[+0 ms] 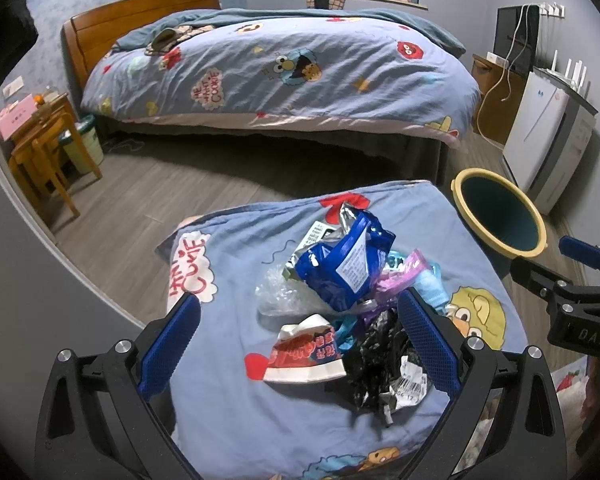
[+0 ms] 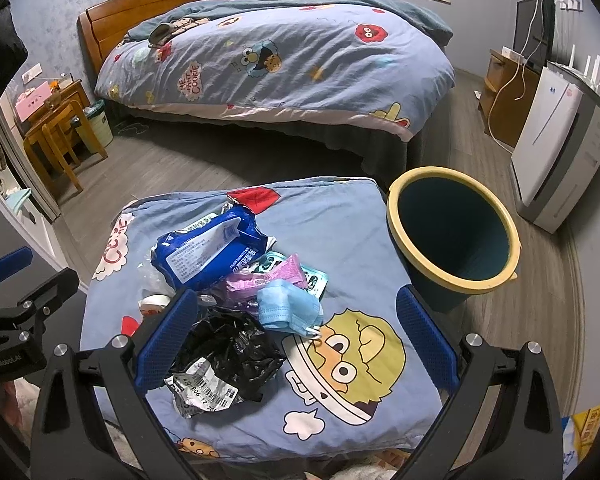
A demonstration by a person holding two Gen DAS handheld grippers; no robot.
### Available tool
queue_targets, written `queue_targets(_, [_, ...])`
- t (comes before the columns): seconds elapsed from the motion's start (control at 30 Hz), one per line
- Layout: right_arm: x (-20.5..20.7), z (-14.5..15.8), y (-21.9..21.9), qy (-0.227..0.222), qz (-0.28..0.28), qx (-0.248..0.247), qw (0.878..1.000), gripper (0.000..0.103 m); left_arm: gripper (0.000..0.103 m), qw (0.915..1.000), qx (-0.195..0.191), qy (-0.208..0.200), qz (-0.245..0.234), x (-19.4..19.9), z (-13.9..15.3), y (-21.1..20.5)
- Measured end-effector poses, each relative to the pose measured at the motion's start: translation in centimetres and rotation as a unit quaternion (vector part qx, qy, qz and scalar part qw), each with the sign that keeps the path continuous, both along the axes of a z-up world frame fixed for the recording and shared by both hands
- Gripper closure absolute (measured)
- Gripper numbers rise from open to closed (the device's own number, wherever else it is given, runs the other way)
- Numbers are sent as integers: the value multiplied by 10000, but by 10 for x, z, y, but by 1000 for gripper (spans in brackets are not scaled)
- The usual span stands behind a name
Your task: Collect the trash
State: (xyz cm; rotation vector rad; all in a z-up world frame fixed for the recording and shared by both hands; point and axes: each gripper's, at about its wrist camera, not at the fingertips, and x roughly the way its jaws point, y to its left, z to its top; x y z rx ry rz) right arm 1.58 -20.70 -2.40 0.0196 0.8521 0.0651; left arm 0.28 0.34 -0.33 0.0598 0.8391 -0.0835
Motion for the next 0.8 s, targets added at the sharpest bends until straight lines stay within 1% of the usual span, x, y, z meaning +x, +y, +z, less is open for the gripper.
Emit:
queue_targets(0.3, [0,0,-2,37,-21,-7,10000,5,5,10000,4,20,-4,-1,-5,0])
queue_targets(0.8, [1,-2,-3,62,-14,-27,10000,5,5,10000,7,38,-2,0,-4,-1])
